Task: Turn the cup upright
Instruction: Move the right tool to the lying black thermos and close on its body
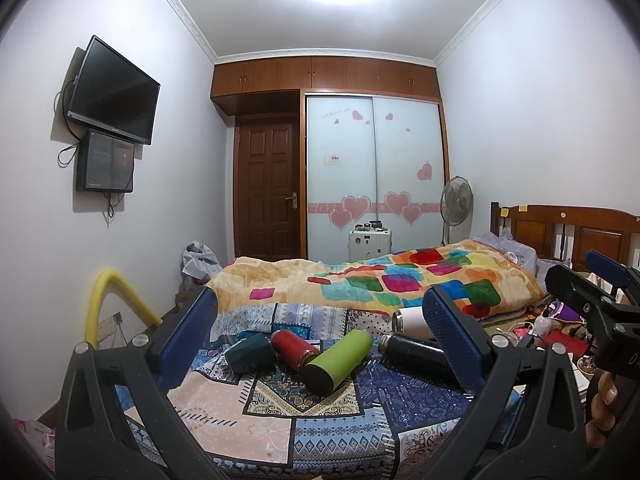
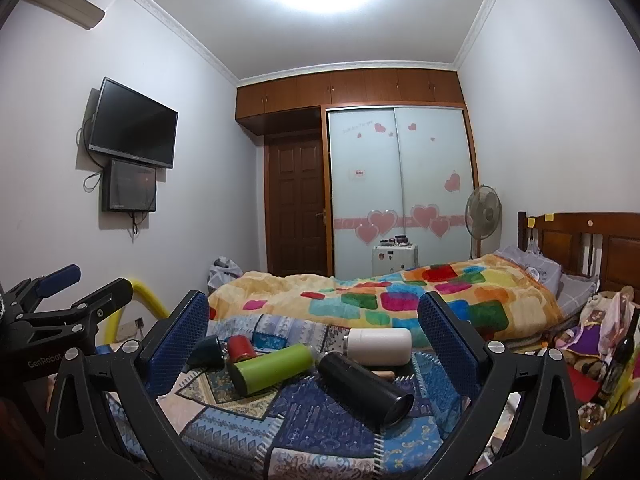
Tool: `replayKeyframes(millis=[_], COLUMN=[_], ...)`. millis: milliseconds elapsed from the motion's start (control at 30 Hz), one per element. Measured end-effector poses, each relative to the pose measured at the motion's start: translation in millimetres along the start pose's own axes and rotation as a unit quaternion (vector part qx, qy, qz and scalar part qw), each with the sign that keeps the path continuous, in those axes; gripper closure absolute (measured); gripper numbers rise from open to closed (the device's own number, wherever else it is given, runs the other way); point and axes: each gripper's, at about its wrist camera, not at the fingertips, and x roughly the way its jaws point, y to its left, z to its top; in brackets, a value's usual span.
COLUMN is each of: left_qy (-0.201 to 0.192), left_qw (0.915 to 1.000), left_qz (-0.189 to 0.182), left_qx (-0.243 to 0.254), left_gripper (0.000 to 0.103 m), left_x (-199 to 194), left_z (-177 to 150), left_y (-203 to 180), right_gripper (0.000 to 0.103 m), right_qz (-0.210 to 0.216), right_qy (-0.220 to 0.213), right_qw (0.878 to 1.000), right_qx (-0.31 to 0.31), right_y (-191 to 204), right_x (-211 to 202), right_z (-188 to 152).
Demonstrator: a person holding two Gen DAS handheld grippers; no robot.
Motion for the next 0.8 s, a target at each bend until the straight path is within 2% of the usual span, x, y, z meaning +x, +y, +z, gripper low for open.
replayKeyframes(millis=[267, 500, 600, 667, 800], left_qy=[0.025, 0.068, 0.093, 0.105, 0.126], left_qw=[0.9997, 0.9976, 0.9953, 0.9940, 0.9913], left_qz=[-0.005, -0.011, -0.023, -0.027, -0.035], left_qx=[0.002, 0.002, -0.006, -0.009, -0.010], left_gripper=[0.000, 0.000, 0.000, 0.000, 0.000], left_x=[22.2, 69.9, 95.7, 112.0, 138.0], left_z=[-7.8, -29.9, -41.0, -48.6, -62.1], left_y=[-1.5, 1.3, 6.1, 7.0, 5.9], right_gripper=[0.000, 0.000, 0.000, 0.000, 0.000], right_qz=[-0.002, 0.007, 0.022, 0.031, 0.049], right_qy=[0.021, 0.109, 0.168, 0.193, 0.259], right_qw=[1.000, 0.993, 0.983, 0.977, 0.958], right_qx=[-0.003, -0.048, -0.074, -0.087, -0.117], right_y=[-8.8, -32.3, -45.2, -50.0, -58.9], right_x=[12.8, 67.9, 104.5, 119.5, 160.2], right_z=[-7.7, -26.9, -42.6, -51.1, -79.0])
